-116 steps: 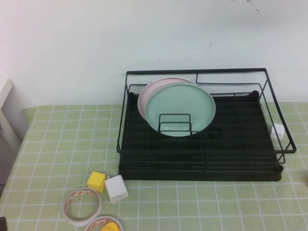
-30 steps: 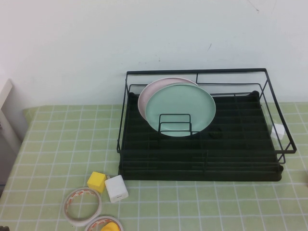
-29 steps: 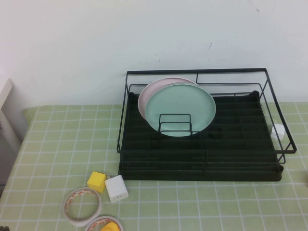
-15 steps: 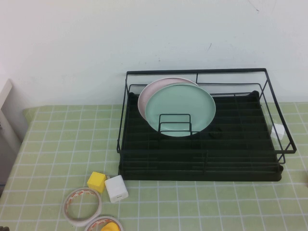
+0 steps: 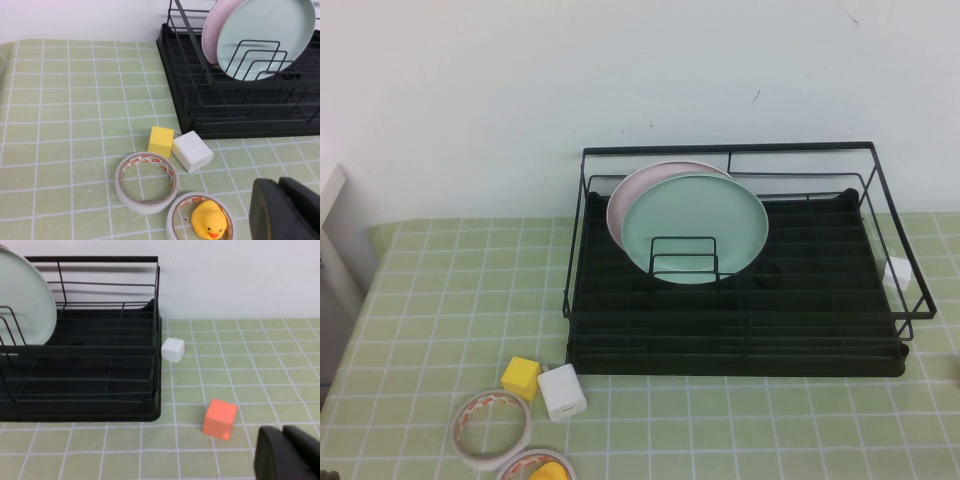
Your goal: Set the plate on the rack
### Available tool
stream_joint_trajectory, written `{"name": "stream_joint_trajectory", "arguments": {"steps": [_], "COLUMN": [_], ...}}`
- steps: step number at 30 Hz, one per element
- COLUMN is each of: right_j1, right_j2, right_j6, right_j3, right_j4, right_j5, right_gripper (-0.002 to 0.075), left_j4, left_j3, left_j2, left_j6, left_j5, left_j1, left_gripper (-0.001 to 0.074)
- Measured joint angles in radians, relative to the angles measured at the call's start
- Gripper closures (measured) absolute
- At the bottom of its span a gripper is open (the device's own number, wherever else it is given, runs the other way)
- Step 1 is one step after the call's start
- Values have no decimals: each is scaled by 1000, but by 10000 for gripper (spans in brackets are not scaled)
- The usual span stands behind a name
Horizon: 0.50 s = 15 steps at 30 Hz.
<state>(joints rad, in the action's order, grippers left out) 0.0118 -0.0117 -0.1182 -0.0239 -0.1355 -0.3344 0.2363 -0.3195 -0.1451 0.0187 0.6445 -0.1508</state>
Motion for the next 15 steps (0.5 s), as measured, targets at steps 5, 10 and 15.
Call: {"name": "stream_joint_trajectory", "arguments": {"steps": [5,10,15], "right_j1": [0,0,0], "right_j2": [0,0,0], "right_j6": [2,4,4], "right_j3": [1,1,2], "right_j4": [0,0,0], "right_j5": [-1,-4,-6], "right_gripper": [718,718,718], "left_j4": [0,-1,-1], "left_j3": [0,0,0], "left_j2": [0,0,0], "left_j6": [0,0,0], "left_j5": [0,0,0], "left_j1": [0,0,0], "left_gripper": [737,737,737]}}
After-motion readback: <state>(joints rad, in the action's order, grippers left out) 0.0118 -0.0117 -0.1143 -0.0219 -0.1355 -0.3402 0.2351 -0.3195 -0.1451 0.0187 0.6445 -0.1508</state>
